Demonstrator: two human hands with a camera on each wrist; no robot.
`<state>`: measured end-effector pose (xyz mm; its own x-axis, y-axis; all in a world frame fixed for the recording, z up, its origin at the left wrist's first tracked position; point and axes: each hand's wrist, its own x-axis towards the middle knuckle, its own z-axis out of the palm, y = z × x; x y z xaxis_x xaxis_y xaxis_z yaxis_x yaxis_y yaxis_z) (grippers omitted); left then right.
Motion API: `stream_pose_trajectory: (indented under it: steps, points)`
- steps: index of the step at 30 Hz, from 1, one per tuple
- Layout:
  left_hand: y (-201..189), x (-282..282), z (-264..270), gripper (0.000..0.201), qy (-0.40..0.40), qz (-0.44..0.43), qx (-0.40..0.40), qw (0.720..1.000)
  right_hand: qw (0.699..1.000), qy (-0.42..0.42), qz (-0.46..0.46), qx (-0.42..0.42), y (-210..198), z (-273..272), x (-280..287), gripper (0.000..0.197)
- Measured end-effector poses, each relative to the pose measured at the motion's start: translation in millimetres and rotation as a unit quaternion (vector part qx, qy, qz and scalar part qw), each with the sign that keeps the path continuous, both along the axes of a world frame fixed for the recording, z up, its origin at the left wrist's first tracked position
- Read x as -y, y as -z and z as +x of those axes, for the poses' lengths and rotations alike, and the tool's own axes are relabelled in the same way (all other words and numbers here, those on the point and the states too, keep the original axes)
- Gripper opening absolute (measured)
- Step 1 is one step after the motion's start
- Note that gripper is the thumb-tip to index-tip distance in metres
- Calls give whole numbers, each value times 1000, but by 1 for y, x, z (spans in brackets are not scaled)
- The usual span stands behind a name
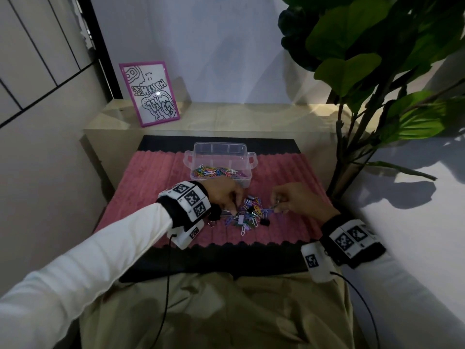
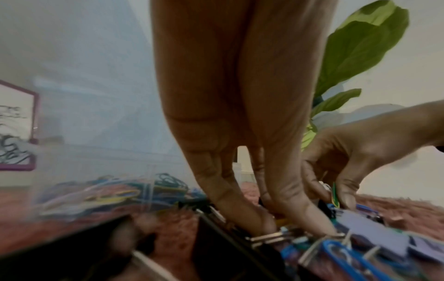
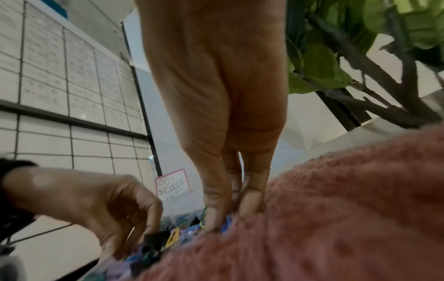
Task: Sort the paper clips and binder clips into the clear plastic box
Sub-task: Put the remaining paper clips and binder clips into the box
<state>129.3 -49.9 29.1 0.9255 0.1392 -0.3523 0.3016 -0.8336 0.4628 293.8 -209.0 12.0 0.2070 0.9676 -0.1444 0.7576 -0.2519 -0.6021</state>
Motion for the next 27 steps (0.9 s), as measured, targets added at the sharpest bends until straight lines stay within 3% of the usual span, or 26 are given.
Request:
stream_pose_trajectory:
  steps: [4,9,15,17,21,24,27]
  points:
    - [5,-10,-9,16,-38,-42,13,998,988,72,88,-107,-1,14,8,18]
    - [3,-2,-2,17,14,75,7,997,950,122,151,-247,-2,11,9,21]
    - [3,-3,1,14,37,109,-6,993,975,90,138,-146,-5,1,-5,10]
    - [3,-8,-3,13,19,74,11,997,977,92,148,-125,-9,-2,-10,9]
    - [2,-17,-14,13,-60,-43,91,993,960,117,177,-184,-18,-9,-20,8]
    - [-2,-23,-23,6,-130,-159,148,967,949,106,185,-231,-24,-13,-33,10]
    - [-4,-30,-32,12,-173,-242,173,939,935,115,199,-270,-26,-15,-53,14]
